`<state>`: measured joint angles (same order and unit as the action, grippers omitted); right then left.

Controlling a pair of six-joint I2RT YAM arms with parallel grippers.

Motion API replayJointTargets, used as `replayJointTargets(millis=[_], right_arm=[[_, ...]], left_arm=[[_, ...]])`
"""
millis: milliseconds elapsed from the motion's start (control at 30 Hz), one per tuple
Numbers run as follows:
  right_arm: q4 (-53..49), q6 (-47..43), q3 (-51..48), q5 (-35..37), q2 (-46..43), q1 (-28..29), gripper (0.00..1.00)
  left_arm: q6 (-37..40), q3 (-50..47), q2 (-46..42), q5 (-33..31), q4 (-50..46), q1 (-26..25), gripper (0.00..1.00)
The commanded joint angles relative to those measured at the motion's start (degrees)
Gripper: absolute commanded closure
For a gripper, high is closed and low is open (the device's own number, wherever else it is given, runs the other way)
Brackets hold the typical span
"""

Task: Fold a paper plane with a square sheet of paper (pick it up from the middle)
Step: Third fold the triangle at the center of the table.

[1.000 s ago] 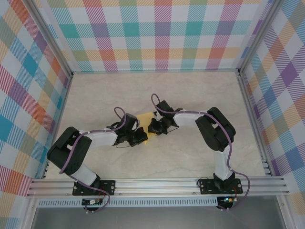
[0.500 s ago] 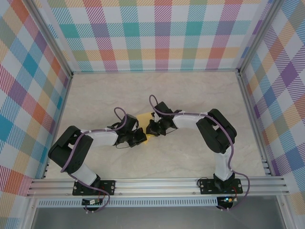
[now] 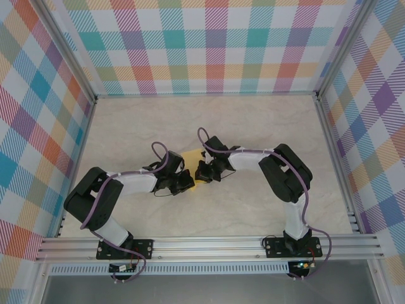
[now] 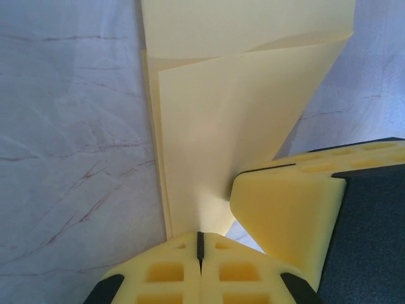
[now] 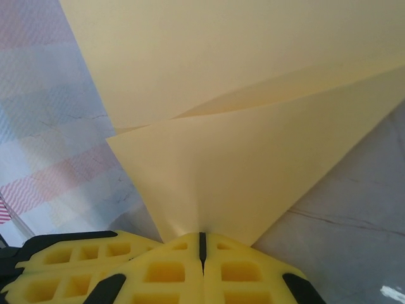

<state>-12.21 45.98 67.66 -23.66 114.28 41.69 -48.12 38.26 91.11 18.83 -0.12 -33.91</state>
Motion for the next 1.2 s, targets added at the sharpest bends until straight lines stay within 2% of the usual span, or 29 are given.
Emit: replayJointTargets(millis=[0,400,900,1067,1167], right_arm=[[-1.38,-2.3,1.67,2.48,2.35,-1.54,0.97],[1.94,-7.82,2.21,1.6,3.85,-5.6,0.96],[-2.82,-10.49,10.16,3.53,8.96,-13.34,0.95],[-3.54,-11.05,12.52,5.02,5.95,-14.39,0.94],[-3.37,-11.25,11.48,4.45,1.72,-14.45,0.9]], left_arm=[[1.51,-0.73,1.26,-3.08,-9.77,-0.52,1.0],[2.63,0.45,2.85,-3.3,-14.02,-0.54,1.0],[2.85,0.64,2.67,-3.27,-14.11,-0.54,1.0],[3.66,0.97,1.25,-2.47,-13.47,-0.54,1.0],[5.1,2.02,-1.46,-1.51,-12.67,-0.54,1.0]])
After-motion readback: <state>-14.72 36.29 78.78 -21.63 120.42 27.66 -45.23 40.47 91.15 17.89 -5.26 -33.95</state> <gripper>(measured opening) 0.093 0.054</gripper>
